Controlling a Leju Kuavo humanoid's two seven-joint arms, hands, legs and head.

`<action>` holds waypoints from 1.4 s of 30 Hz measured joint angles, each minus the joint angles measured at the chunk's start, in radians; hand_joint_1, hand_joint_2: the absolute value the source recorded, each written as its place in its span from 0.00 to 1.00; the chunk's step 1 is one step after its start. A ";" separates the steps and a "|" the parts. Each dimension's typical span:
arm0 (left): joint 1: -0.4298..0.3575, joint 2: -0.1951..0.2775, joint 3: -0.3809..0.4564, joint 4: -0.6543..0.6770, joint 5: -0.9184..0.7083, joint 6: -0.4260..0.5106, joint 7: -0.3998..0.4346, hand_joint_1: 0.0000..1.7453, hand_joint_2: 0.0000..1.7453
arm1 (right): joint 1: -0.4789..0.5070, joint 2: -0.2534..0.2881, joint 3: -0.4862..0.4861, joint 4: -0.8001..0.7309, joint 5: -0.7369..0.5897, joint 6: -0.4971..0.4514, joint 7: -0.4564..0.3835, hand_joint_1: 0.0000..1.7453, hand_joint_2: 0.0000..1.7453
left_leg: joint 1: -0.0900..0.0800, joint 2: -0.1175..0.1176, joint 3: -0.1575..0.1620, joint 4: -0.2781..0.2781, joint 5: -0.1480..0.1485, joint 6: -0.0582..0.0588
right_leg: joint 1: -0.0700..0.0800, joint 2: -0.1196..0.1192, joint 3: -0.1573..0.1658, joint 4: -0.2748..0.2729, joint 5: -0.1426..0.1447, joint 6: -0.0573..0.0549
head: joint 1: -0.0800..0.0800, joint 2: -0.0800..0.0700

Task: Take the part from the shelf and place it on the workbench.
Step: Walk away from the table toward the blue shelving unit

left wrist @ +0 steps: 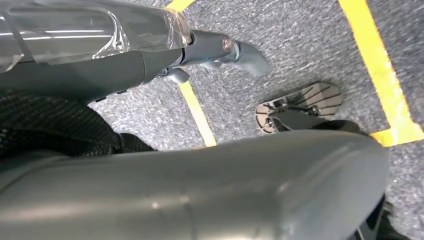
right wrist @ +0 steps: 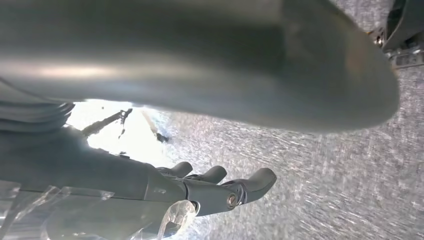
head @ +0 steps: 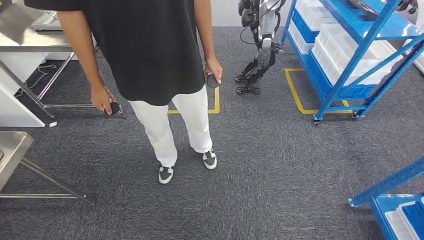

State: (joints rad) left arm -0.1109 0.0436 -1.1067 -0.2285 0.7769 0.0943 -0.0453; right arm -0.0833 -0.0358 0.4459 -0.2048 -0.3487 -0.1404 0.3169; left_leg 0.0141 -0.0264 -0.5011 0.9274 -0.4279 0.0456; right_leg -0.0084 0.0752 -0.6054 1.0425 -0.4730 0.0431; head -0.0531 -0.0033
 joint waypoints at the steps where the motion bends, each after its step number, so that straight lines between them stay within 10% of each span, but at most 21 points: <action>1: 0.003 0.001 0.003 0.000 0.004 0.002 -0.001 0.00 0.00 | -0.001 0.000 0.001 0.000 -0.001 0.000 0.001 0.00 0.00 | -0.002 0.014 0.000 0.000 0.000 0.003 | 0.002 -0.030 -0.030 0.065 -0.037 0.002 | 0.002 0.000; 4: 0.014 0.007 0.010 0.000 0.016 0.008 -0.017 0.00 0.00 | -0.002 0.000 0.007 0.000 -0.008 0.005 0.006 0.00 0.00 | -0.003 0.063 -0.002 0.001 -0.001 0.004 | -0.003 -0.062 -0.089 0.204 -0.089 0.010 | 0.003 0.000; 9: 0.018 0.007 0.013 0.000 0.036 0.010 -0.053 0.00 0.00 | -0.003 0.010 0.010 0.000 -0.024 0.010 0.016 0.00 0.00 | -0.006 0.120 0.004 0.011 -0.014 -0.020 | -0.009 -0.131 0.064 -0.061 0.018 0.012 | 0.002 0.000; 12: 0.021 0.007 0.018 0.000 0.057 0.012 -0.062 0.00 0.00 | -0.003 0.016 0.011 0.000 -0.033 0.009 0.020 0.00 0.00 | -0.003 0.142 0.009 0.014 -0.020 -0.038 | -0.002 -0.109 0.066 -0.076 0.022 -0.010 | -0.001 0.000; 19: 0.023 0.013 0.039 0.000 0.066 0.012 -0.020 0.00 0.00 | -0.003 0.016 0.011 0.000 -0.059 0.005 -0.017 0.00 0.00 | 0.005 0.034 -0.137 0.329 -0.166 -0.051 | 0.001 -0.035 0.057 -0.078 0.036 -0.037 | -0.005 0.000; 23: 0.017 0.015 0.038 0.000 0.041 0.007 -0.021 0.00 0.00 | -0.003 0.019 0.011 0.000 -0.072 0.004 -0.032 0.00 0.00 | -0.004 -0.024 -0.042 0.104 -0.039 -0.017 | 0.005 0.022 0.057 -0.077 0.041 -0.037 | -0.005 0.000; 27: 0.012 0.015 0.035 0.000 0.026 0.003 -0.021 0.00 0.00 | 0.000 0.027 0.011 0.000 -0.079 0.003 -0.033 0.00 0.00 | -0.010 -0.037 -0.008 0.016 -0.010 0.000 | 0.003 0.060 0.049 -0.085 0.051 -0.015 | -0.005 0.000; 30: 0.008 0.009 0.031 -0.001 0.017 0.000 -0.022 0.00 0.00 | 0.001 0.027 0.011 0.001 -0.086 0.000 -0.029 0.00 0.00 | -0.003 -0.001 0.001 -0.013 0.008 0.007 | 0.007 0.000 0.019 -0.030 0.011 0.000 | -0.002 0.000; 34: 0.012 0.007 0.029 -0.002 0.016 -0.001 -0.022 0.00 0.00 | -0.003 0.027 0.011 0.002 -0.092 0.000 -0.020 0.00 0.00 | -0.006 0.062 0.000 -0.017 0.010 0.008 | -0.002 -0.061 -0.081 0.189 -0.094 0.017 | 0.002 0.000; 38: 0.012 0.005 0.029 -0.002 0.016 -0.002 -0.020 0.00 0.00 | -0.003 0.024 0.011 0.002 -0.098 -0.002 -0.010 0.00 0.00 | -0.008 0.114 0.005 -0.010 0.002 -0.003 | -0.005 -0.121 0.043 -0.020 0.006 0.023 | 0.002 0.000; 40: 0.013 0.004 0.029 -0.001 0.015 -0.002 -0.018 0.00 0.00 | -0.005 0.023 0.013 0.002 -0.100 -0.004 -0.005 0.00 0.00 | -0.013 0.131 0.010 -0.005 -0.005 -0.016 | -0.003 -0.151 0.082 -0.092 0.027 0.009 | 0.000 0.000; 42: 0.013 0.003 0.029 -0.001 0.014 -0.003 -0.018 0.00 0.00 | -0.005 0.020 0.014 0.002 -0.101 -0.006 -0.003 0.00 0.00 | -0.013 0.149 0.014 -0.003 -0.009 -0.027 | 0.001 -0.133 0.077 -0.095 0.029 -0.009 | -0.002 0.000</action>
State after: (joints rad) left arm -0.0979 0.0469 -1.0781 -0.2296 0.7910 0.0917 -0.0630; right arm -0.0878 -0.0157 0.4601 -0.2031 -0.4498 -0.1468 0.3138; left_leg 0.0012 0.1229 -0.4871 0.9240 -0.4369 0.0184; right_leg -0.0078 -0.0579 -0.5282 0.9475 -0.4441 0.0344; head -0.0546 -0.0033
